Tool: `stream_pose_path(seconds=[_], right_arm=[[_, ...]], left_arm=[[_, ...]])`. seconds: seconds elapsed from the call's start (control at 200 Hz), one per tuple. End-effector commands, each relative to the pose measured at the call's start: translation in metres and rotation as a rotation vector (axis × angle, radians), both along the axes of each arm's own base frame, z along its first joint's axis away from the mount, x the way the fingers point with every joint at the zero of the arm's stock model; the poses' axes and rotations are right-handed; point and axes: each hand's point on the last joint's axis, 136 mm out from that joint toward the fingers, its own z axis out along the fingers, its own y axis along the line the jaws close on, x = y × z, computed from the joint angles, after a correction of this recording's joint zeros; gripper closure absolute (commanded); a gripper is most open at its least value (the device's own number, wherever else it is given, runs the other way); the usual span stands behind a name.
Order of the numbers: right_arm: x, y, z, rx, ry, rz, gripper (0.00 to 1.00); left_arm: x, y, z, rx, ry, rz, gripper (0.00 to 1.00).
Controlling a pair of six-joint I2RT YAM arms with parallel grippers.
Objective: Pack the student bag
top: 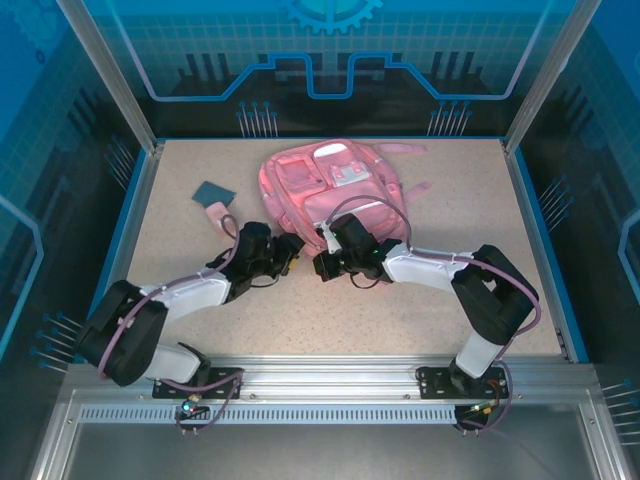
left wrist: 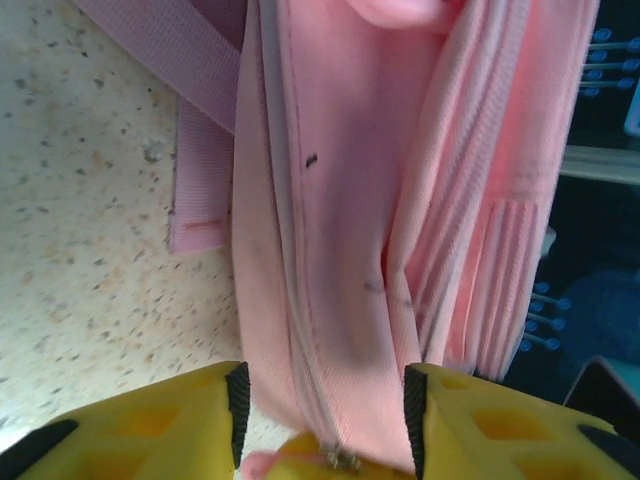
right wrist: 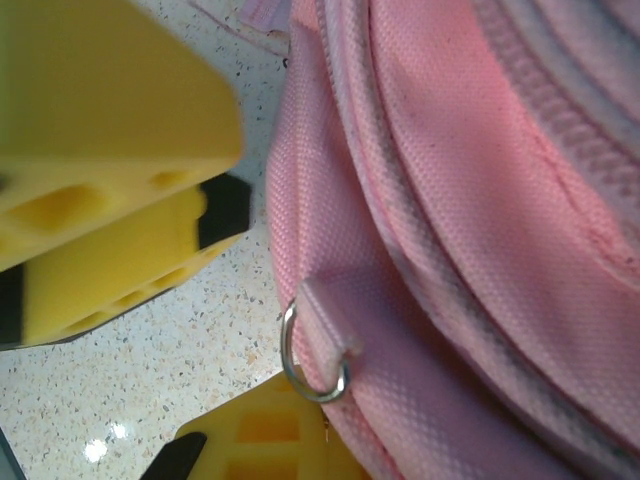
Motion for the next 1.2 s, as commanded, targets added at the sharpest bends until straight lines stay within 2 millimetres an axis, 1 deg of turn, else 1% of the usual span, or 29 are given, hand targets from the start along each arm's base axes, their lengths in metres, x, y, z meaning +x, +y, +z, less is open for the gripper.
stream_pose_path(seconds=[0.0,0.095,0.16,0.315,0.375,0.46,0.52,0.575,0.645,0.695,0.785,0.89,0.95,1.061,1.196], right_arm=[[-0.005,0.016,0.025,0.082,-0.023,0.043,1.00],[-0.003,0.016,0.028,0.079,-0.029,0.041,1.00],[-0.003,0.015,0.030,0.079,-0.035,0.037,1.00],[-0.003,0.010,0.028,0.057,-0.038,0.026,1.00],[-0.003,0.006,0.025,0.038,-0.036,0.013,1.00],[-0.003,-0.004,0.017,-0.017,-0.024,-0.018,1.00],[-0.003,-0.017,0.009,-0.079,-0.016,-0.056,1.00],[-0.003,-0.033,0.002,-0.156,-0.010,-0.102,1.00],[-0.004,-0.062,-0.007,-0.282,-0.011,-0.176,1.00],[-0.005,-0.088,-0.013,-0.383,-0.009,-0.242,1.00],[-0.008,-0.127,-0.014,-0.495,-0.020,-0.349,1.00],[-0.008,-0.164,-0.011,-0.573,-0.036,-0.457,1.00],[-0.006,-0.173,-0.010,-0.560,-0.025,-0.486,1.00],[0.003,-0.172,-0.004,-0.493,-0.015,-0.488,1.00],[0.009,-0.178,-0.002,-0.503,-0.014,-0.499,1.00]], left_arm=[[0.016,-0.011,0.009,-0.134,-0.070,0.027,0.58],[0.023,-0.014,0.006,-0.192,-0.094,0.046,0.60],[0.025,-0.016,0.003,-0.219,-0.100,0.054,0.64],[0.026,-0.016,-0.008,-0.227,-0.089,0.065,0.77],[0.026,-0.015,-0.010,-0.220,-0.087,0.072,0.84],[0.025,-0.010,-0.014,-0.195,-0.083,0.084,0.91],[0.023,-0.007,-0.015,-0.170,-0.080,0.089,0.96],[0.021,-0.002,-0.015,-0.138,-0.082,0.091,0.98],[0.020,0.003,-0.012,-0.098,-0.087,0.090,1.00],[0.018,0.008,-0.010,-0.068,-0.085,0.094,1.00],[0.016,0.018,-0.005,-0.014,-0.089,0.099,1.00],[0.014,0.027,0.004,0.043,-0.100,0.102,1.00],[0.013,0.032,0.009,0.073,-0.108,0.101,1.00],[0.010,0.040,0.019,0.135,-0.117,0.096,1.00],[0.002,0.055,0.027,0.233,-0.116,0.098,1.00]])
